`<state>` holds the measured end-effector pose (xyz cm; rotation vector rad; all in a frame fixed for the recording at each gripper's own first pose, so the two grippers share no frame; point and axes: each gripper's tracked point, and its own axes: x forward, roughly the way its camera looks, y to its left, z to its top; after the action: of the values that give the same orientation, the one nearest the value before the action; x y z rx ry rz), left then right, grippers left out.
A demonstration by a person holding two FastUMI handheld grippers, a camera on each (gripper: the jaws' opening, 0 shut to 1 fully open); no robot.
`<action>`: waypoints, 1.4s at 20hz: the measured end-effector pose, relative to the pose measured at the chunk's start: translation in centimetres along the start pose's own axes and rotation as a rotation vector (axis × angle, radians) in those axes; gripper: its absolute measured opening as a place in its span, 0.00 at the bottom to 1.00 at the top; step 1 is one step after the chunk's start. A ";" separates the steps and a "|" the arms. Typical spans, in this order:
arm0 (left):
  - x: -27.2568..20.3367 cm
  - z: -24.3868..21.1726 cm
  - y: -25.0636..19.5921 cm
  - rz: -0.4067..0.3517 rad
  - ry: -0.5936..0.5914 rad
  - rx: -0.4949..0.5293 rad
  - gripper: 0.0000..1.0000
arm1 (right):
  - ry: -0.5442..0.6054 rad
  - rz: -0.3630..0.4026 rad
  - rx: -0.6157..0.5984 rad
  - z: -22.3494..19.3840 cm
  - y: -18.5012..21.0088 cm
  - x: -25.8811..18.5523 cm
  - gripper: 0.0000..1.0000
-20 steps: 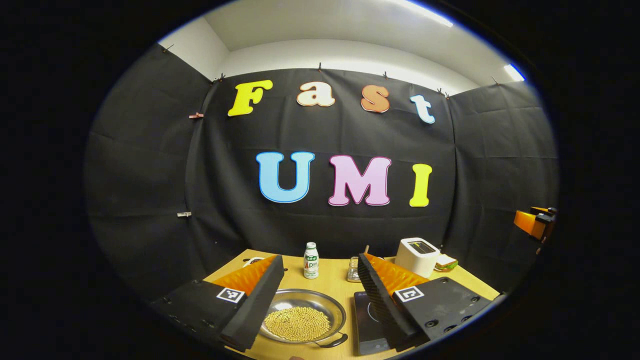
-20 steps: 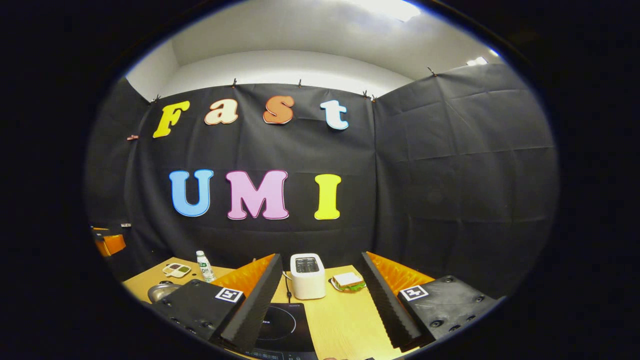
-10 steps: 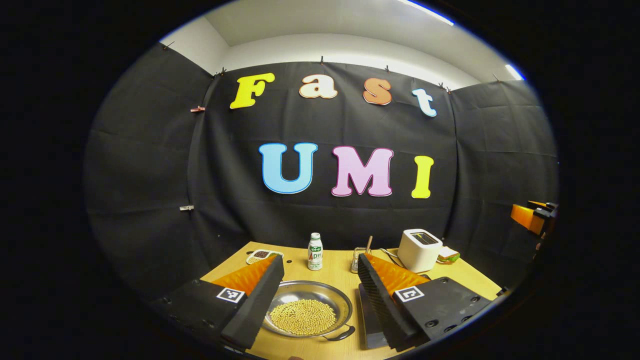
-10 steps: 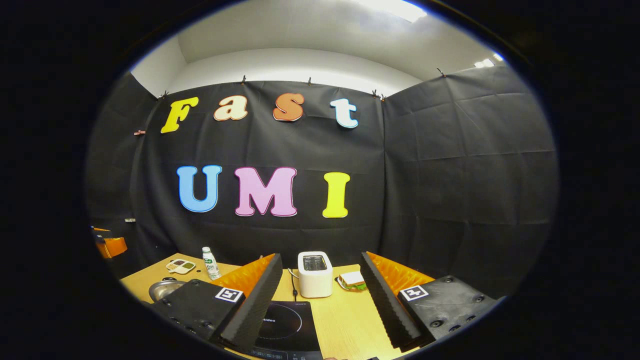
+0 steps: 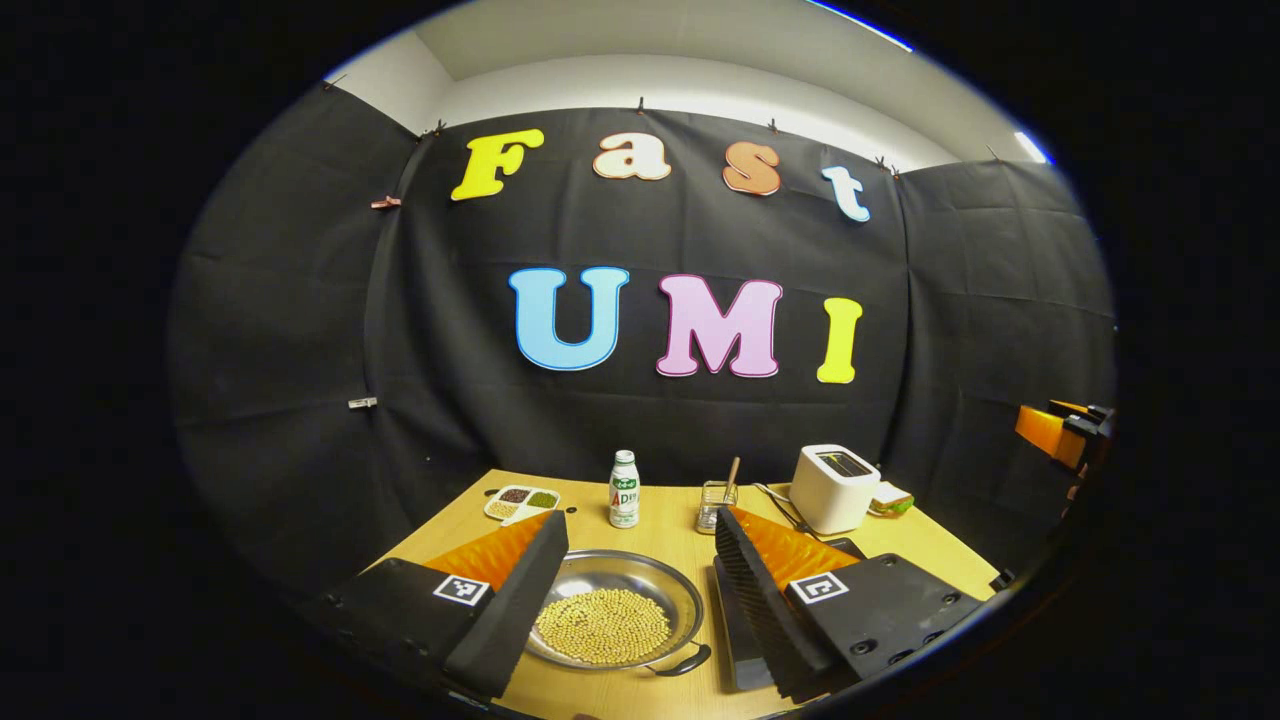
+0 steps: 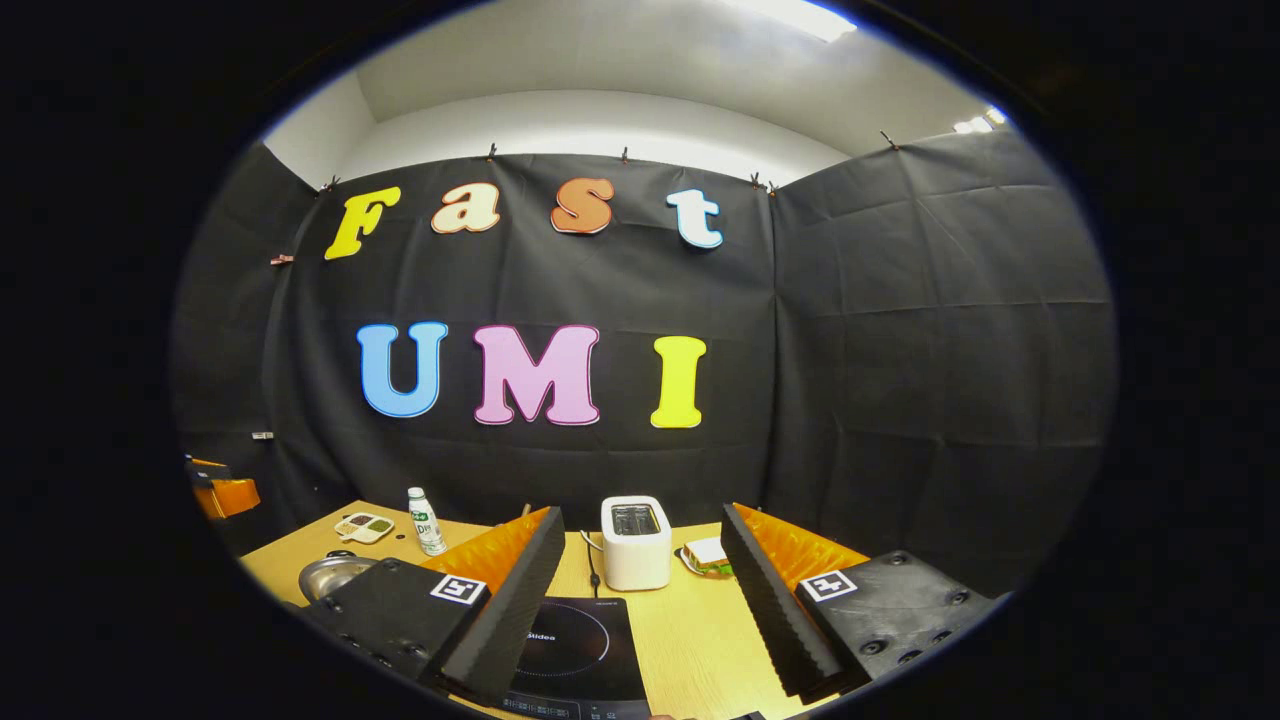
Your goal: First push the handle of the pot to place it horizontally, then grasp the pot with both hands and set it on the induction cooktop.
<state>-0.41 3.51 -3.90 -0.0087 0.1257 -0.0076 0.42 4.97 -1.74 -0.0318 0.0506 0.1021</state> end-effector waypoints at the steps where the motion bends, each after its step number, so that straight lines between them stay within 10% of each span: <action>1: 0.2 -0.3 0.1 -0.003 0.013 -0.001 0.93 | 0.002 0.000 -0.001 -0.1 0.1 0.1 0.98; 21: 1.5 -9.4 2.2 -0.111 0.299 -0.058 0.06 | 0.081 -0.018 0.005 -3.6 0.3 -0.8 0.98; 28: 1.0 -17.0 0.9 -0.208 0.471 -0.008 0.05 | 0.125 -0.022 0.001 -5.2 0.4 -1.3 0.98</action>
<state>-1.52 4.27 -20.86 -0.0278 0.5951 -0.2180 -1.20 5.08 -6.82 -0.0377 0.1749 0.0782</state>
